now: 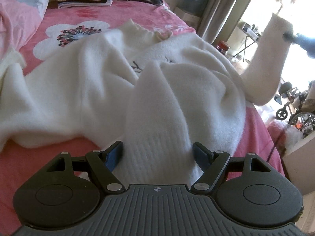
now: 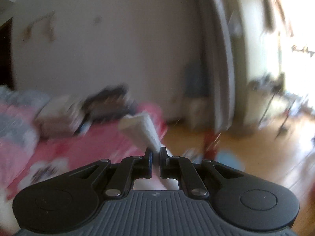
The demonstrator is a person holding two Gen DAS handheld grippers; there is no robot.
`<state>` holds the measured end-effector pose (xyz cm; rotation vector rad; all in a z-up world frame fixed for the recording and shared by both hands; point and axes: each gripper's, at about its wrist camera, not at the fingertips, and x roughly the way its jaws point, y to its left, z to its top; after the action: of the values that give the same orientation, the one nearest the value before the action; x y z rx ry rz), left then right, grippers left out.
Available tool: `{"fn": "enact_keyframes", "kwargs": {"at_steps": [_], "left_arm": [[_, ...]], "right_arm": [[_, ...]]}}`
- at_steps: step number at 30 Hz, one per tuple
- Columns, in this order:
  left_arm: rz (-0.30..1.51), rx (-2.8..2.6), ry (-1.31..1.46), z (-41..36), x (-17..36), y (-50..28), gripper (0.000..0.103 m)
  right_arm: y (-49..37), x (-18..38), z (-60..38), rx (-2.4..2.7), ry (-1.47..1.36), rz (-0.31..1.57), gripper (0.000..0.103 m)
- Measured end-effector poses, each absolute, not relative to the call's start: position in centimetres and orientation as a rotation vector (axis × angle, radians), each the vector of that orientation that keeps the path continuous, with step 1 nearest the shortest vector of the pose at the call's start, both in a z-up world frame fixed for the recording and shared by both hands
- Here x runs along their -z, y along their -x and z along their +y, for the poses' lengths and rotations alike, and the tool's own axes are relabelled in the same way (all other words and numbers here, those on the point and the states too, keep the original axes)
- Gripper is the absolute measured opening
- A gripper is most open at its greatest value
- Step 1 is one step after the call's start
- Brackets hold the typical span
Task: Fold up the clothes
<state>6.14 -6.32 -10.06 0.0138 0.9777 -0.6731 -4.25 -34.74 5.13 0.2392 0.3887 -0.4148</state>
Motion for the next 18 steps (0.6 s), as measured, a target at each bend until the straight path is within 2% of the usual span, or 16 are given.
{"fn": "enact_keyframes", "kwargs": {"at_steps": [5,7,10,12,13,14,18], "left_arm": [[0.979,0.682,0.006,-5.9,10.2,-6.3,0.077],[0.978,0.686,0.016,-5.7,10.3,-6.4,0.077],[0.979,0.693,0.032,-5.5,10.3,-6.6,0.077],[0.979,0.698,0.048,-5.3,10.1,-6.8,0.077],[0.976,0.701,0.058,-5.1,9.9,-6.9,0.077],[0.973,0.706,0.070,-4.9,9.7,-7.1,0.077],[0.907,0.720,0.129,-2.9,7.6,-7.8,0.077]], "right_arm": [[5.4,-0.2,-31.1,0.245,-0.221,0.595,0.007],[6.4,1.2,-28.9,0.169,-0.113,0.636,0.007],[7.4,3.6,-26.5,0.050,0.043,0.816,0.009],[7.9,4.9,-25.2,-0.015,0.144,0.944,0.015],[8.2,4.8,-24.8,-0.038,0.168,0.981,0.025],[8.5,4.7,-24.4,-0.061,0.191,1.015,0.039],[9.3,0.1,-24.9,-0.216,0.086,0.925,0.061]]}}
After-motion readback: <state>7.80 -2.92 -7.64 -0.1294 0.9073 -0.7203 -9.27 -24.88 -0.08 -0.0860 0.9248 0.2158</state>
